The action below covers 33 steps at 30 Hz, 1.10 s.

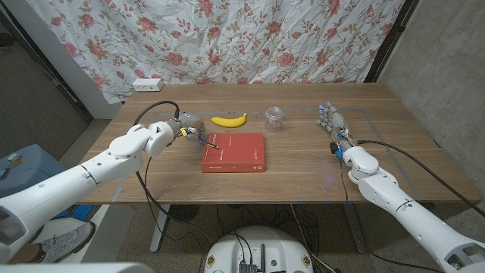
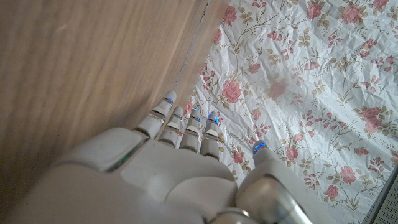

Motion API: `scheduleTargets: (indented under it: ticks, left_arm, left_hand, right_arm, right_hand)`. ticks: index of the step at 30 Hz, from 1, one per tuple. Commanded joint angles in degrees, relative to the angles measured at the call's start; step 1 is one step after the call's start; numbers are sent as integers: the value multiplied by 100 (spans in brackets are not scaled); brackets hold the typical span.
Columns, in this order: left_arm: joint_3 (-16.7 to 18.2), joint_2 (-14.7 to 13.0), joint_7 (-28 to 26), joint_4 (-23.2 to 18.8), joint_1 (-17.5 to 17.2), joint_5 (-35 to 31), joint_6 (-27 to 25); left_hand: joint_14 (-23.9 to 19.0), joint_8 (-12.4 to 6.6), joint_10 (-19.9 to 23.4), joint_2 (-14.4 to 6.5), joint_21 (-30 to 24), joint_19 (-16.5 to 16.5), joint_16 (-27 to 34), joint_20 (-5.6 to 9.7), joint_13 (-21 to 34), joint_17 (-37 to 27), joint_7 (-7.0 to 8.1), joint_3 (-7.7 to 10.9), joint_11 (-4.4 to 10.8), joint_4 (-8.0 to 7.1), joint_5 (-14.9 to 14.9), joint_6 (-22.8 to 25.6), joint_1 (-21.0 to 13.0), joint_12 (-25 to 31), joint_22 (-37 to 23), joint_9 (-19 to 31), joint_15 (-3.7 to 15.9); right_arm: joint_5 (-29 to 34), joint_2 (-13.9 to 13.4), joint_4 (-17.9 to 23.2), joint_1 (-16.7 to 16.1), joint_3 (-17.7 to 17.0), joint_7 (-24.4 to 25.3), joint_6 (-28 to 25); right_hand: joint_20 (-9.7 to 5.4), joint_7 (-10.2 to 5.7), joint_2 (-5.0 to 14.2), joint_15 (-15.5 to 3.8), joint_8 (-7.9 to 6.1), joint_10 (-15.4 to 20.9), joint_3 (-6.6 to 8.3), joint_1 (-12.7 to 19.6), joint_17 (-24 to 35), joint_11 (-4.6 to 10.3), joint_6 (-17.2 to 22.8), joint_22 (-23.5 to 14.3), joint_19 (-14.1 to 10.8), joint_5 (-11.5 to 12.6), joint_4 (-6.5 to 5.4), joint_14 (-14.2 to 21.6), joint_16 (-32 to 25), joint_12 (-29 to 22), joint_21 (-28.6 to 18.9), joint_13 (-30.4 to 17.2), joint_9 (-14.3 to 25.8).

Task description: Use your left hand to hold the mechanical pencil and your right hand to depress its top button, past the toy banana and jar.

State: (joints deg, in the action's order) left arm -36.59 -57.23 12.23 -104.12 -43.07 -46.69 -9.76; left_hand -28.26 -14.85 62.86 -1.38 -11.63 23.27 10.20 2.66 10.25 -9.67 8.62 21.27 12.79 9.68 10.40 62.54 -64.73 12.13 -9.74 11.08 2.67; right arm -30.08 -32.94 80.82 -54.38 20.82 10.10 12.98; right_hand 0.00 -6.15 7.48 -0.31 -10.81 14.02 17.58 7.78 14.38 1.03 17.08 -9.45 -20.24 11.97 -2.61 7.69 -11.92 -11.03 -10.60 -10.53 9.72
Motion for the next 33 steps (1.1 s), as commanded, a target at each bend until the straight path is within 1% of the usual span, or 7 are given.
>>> scheduleTargets:
  ticks: [1,12,22,33]
  left_arm:
    - [-9,5,32,-66,-22,-42,-68]
    - [56,-25,149,-259,-85,-26,-229]
    - [146,-66,218,-536,-236,-70,-526]
    - [311,-179,342,-908,-420,-80,-877]
  left_hand:
    - [-85,-56,159,-48,-4,60,40,497,36,-16,-25,-39,2,-3,25,145,-40,36,-19,12,1035]
    - [-149,-73,297,-67,-2,76,45,502,44,-19,-21,-64,1,-1,22,227,-57,52,-20,16,1040]
    - [-218,-88,391,-73,0,89,55,512,49,-23,-9,-88,1,2,20,292,-69,58,-20,19,1046]
    - [-263,-90,461,-57,3,95,48,517,53,-22,-21,-120,2,7,17,323,-78,55,-21,25,1048]
  right_arm:
    - [-8,12,-42,16,12,-31,26]
    - [-21,-19,-25,-20,-25,-33,62]
    - [-23,-64,-25,-25,-56,-87,124]
    - [3,-130,-24,21,-45,-212,154]
  right_hand:
    - [25,5,-12,-38,8,56,43,-41,10,-16,45,-21,-53,7,17,40,-52,-6,-25,-19,29]
    - [25,10,-13,-41,10,55,61,-54,7,-22,48,-21,-53,7,20,36,-52,-5,-25,-19,29]
    - [16,14,-14,-31,12,51,76,-63,5,-16,51,-21,-53,8,24,42,-56,-2,-24,-19,29]
    - [16,21,-23,-37,15,56,85,-74,4,-18,48,-21,-53,6,32,37,-58,-3,-24,-19,29]
